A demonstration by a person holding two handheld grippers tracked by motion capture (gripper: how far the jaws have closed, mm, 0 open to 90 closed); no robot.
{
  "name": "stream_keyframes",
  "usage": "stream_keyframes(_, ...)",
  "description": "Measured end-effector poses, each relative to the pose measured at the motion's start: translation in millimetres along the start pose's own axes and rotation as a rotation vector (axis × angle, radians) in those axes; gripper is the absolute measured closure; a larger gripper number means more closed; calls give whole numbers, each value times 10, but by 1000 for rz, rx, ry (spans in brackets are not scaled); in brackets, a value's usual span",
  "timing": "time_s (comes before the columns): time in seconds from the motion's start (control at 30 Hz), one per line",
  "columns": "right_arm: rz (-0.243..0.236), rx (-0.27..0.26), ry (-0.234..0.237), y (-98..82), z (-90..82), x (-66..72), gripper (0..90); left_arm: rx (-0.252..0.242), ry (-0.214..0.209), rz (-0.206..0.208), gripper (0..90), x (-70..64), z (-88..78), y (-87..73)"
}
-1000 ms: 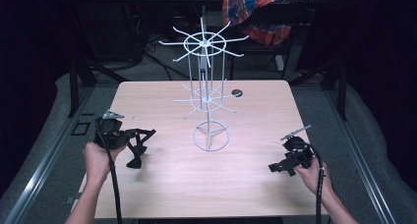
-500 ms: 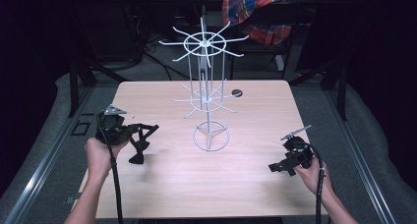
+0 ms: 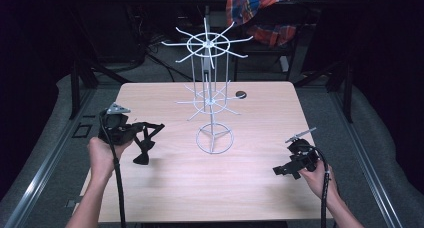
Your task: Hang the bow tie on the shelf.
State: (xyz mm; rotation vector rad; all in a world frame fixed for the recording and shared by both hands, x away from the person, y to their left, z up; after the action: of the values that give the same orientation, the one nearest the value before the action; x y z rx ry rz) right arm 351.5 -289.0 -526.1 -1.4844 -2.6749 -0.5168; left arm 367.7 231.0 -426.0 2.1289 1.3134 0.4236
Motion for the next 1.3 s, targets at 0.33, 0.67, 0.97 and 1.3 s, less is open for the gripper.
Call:
stream_keyframes(0.33,-1,10,-6,0,9,-2,71,-23,-7,-4,884,-32,-3,144)
stream_keyframes(0.67,2,8,-8,-4,6,3,71,-34,-7,-9,884,-41,21,302)
stream_keyframes(0.97,0,8,-8,-5,6,-1,71,-42,-4,-8,884,-93,64,424)
stream_keyframes(1.3,-4,5,-5,-7,5,5,72,-49,-1,-11,883,-150,117,537)
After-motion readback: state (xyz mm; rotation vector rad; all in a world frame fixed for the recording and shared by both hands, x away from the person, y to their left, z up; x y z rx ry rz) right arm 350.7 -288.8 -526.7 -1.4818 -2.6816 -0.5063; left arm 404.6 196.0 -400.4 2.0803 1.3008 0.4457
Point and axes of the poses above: each handheld gripper's, and its own axes: z roughly forward along the jaws, y roughly out of its top, x roughly to its left, the point moved 1 cm from there along z, roughly forward along the jaws, and after that the axes turned 8 degrees about x, right-handed, at the moved point
